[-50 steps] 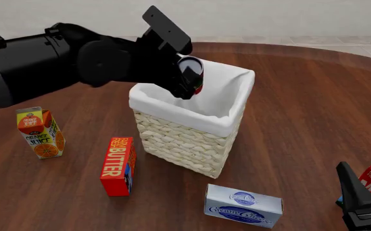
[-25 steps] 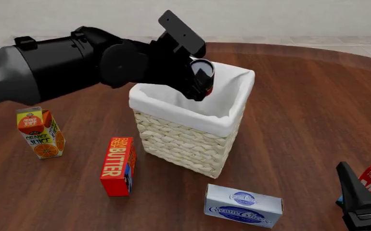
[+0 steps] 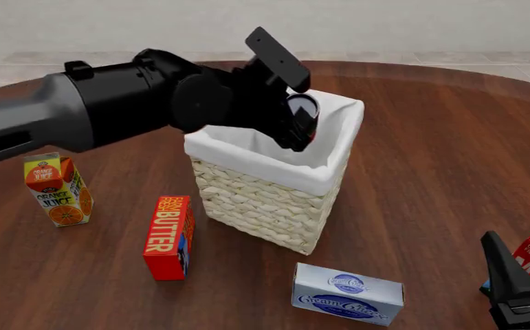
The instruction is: Pick up the alphabet soup and the tomato sauce, and put them in the basket.
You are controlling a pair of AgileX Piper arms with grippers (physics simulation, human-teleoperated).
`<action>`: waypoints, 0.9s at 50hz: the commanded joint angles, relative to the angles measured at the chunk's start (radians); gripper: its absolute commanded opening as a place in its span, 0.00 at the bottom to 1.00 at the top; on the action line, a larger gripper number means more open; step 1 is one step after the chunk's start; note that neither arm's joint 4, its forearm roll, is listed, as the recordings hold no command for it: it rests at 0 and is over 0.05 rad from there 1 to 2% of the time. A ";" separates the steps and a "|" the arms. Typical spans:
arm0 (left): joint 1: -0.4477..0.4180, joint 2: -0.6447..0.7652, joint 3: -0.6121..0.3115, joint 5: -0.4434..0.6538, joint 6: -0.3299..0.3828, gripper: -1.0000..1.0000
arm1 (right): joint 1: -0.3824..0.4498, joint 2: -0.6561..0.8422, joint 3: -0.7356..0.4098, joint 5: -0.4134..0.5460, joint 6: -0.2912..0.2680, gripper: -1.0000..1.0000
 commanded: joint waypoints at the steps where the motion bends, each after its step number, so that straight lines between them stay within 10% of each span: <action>1: -0.006 0.029 -0.023 -0.006 0.011 0.00 | -0.002 0.000 0.000 0.001 0.003 1.00; 38: -0.003 0.074 -0.011 -0.033 0.003 0.00 | 0.000 0.001 0.000 0.002 0.009 1.00; 39: 0.000 0.075 -0.012 -0.034 0.003 1.00 | 0.000 0.001 0.000 0.002 0.009 1.00; 45: 0.001 0.075 -0.008 -0.037 0.002 1.00 | 0.006 0.001 0.000 0.005 0.011 1.00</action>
